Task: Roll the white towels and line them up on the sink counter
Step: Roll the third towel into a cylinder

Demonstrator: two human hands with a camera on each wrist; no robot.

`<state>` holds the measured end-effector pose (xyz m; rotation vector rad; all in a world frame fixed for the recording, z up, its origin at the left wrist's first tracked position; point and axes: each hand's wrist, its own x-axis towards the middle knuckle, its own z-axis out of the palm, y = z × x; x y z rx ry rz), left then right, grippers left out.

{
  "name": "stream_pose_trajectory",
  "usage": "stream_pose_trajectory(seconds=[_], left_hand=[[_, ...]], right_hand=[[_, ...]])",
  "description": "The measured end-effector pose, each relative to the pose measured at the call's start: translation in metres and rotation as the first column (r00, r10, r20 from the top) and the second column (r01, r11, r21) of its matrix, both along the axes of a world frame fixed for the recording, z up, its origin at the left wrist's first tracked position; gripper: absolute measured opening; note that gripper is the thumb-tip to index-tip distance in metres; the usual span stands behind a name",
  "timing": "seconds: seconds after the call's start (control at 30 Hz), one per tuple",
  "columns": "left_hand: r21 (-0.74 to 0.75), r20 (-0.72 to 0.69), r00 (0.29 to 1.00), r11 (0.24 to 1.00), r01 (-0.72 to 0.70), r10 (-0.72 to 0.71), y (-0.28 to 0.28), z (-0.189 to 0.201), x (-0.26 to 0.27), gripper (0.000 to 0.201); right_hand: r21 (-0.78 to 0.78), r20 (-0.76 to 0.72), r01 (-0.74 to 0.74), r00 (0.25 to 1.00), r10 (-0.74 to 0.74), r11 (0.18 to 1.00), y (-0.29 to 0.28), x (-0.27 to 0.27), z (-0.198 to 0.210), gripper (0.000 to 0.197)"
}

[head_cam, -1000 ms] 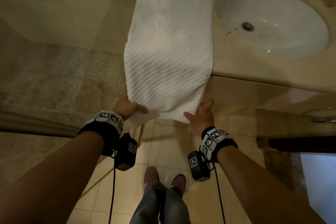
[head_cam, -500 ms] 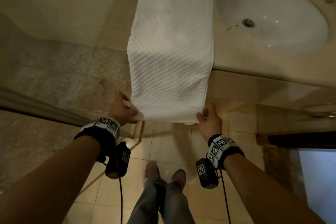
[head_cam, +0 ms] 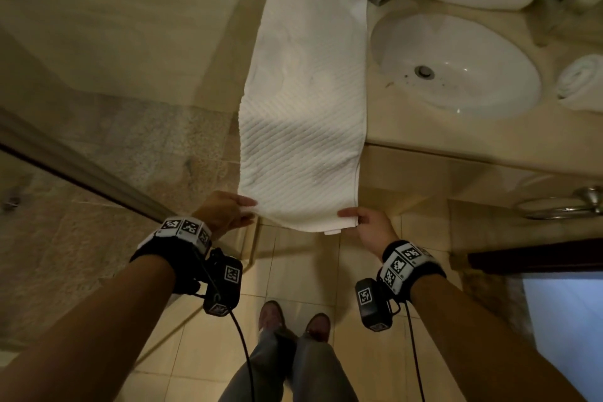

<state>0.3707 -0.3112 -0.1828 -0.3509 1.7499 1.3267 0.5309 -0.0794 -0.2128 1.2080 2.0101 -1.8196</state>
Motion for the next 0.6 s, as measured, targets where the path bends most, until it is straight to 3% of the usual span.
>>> stream_pose_trajectory(seconds=[0.1, 0.23, 0.33, 0.47, 0.57, 0.6], left_hand=[[0.003, -0.037, 0.999, 1.0, 0.026, -0.026, -0.007, 0.002, 0.004, 0.037], [0.012, -0.088, 0.996, 1.0, 0.016, -0.015, -0.013, 0.006, 0.008, 0.011], [0.018, -0.06, 0.998, 0.999, -0.035, 0.036, -0.016, 0.003, 0.008, 0.026], [-0.061, -0.111, 0.985, 0.988, -0.14, 0.133, -0.009, 0.0, 0.009, 0.016], [-0.216, -0.269, 0.959, 0.964, -0.154, 0.093, -0.002, 0.002, 0.01, 0.018], [-0.19, -0.282, 0.952, 0.966, -0.177, 0.119, 0.0, 0.002, 0.009, 0.017]], right_hand=[[0.052, -0.024, -0.007, 1.0, 0.008, 0.999, 0.002, 0.006, 0.003, 0.027], [0.027, -0.017, 0.108, 0.994, -0.108, 0.994, 0.001, 0.005, 0.007, 0.031], [-0.099, -0.037, 0.188, 0.98, -0.193, 0.977, 0.0, 0.004, 0.011, 0.033], [-0.248, -0.033, 0.275, 0.956, -0.292, 0.929, -0.011, -0.004, 0.015, 0.025], [-0.147, -0.011, 0.356, 0.932, -0.362, 0.923, -0.02, -0.013, 0.011, 0.008], [-0.074, 0.002, 0.367, 0.93, -0.368, 0.927, -0.02, -0.015, 0.011, 0.011]])
